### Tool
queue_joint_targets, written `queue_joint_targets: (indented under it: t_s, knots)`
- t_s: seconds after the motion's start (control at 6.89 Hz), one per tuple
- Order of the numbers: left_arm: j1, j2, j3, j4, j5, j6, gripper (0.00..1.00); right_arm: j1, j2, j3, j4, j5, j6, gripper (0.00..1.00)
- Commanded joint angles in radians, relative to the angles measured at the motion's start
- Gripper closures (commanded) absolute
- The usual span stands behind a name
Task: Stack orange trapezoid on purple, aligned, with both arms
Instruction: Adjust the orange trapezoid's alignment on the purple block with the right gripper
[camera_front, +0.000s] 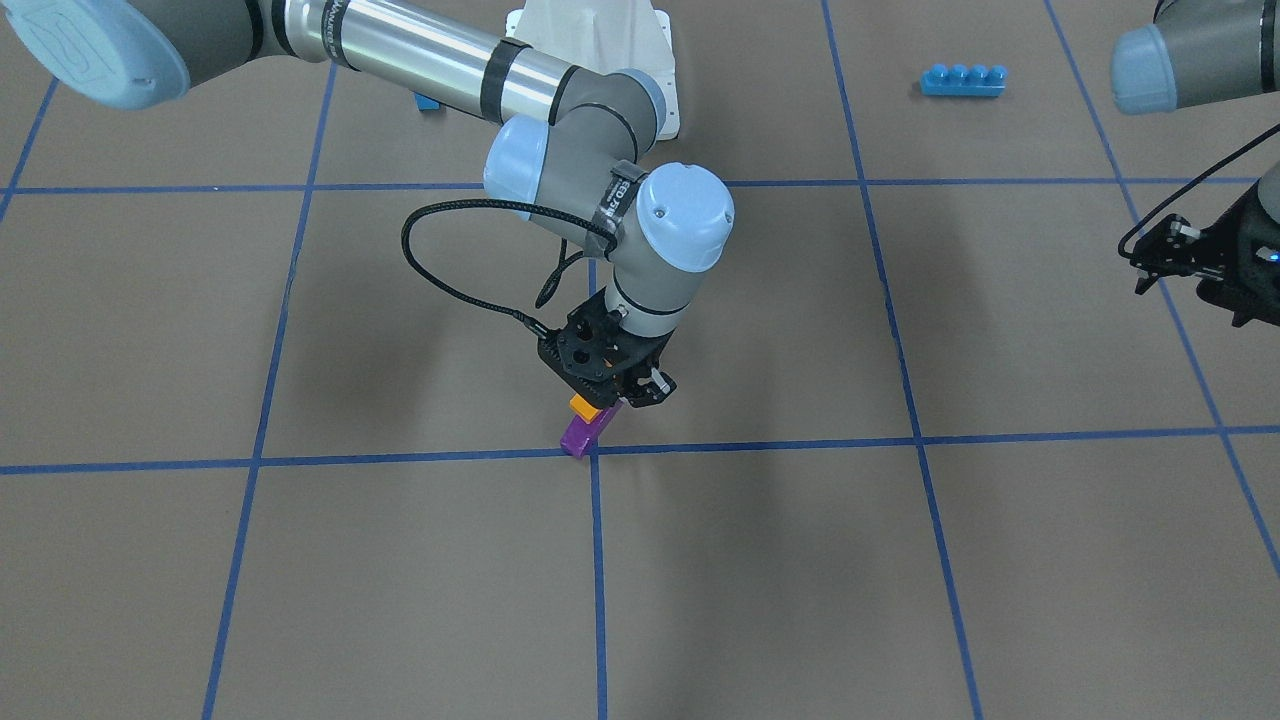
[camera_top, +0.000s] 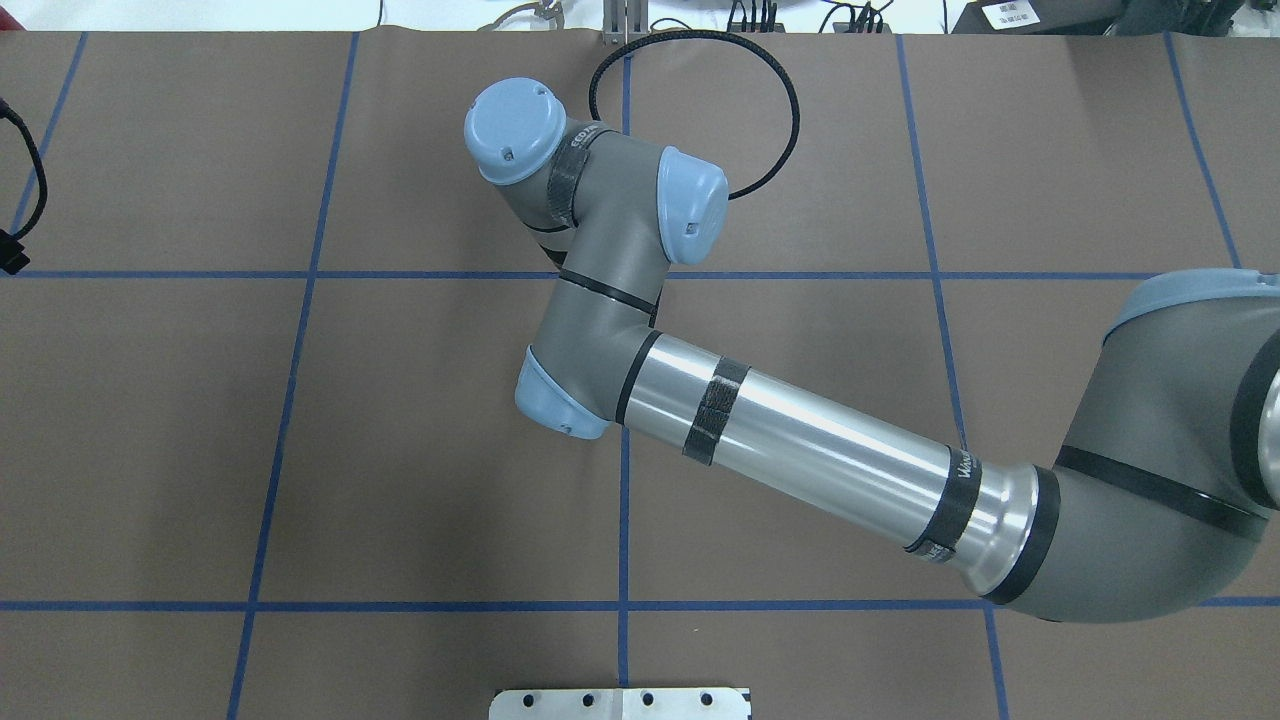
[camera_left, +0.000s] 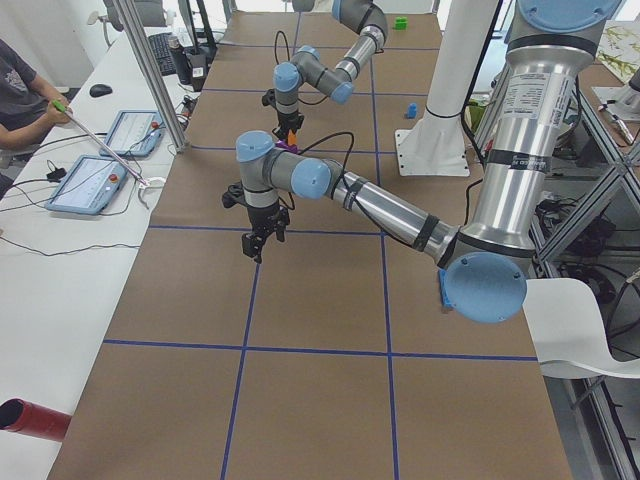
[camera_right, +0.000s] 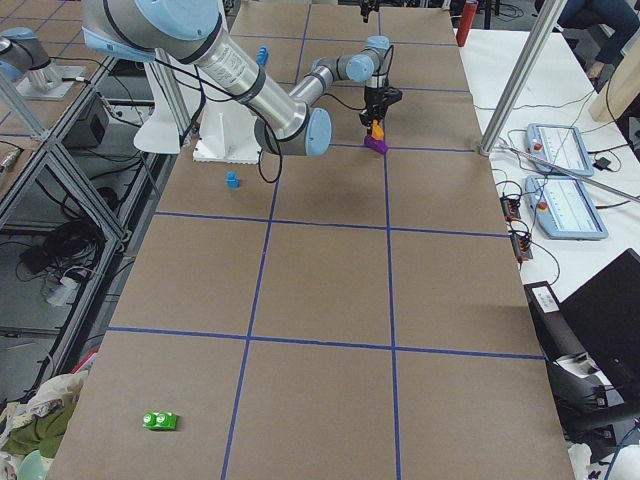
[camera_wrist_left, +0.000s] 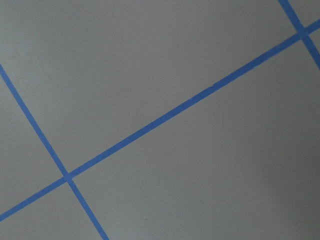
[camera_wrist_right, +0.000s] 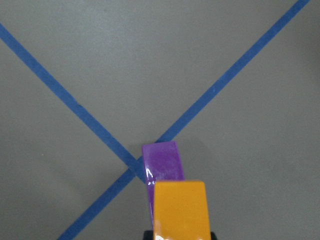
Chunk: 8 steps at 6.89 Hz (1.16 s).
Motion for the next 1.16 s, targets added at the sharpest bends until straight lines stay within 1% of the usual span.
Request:
queue_joint_targets:
  t_s: [0.0,1.02]
  knots:
    - [0.001,0.000,0.000,-0.001,0.000,0.000,0.00,-0.003,0.001,0.006,0.000,0.001,0.003,1.00]
    - [0.001,-0.002,0.000,-0.001,0.000,-0.001,0.00,-0.006,-0.025,0.005,0.012,-0.002,-0.003,1.00]
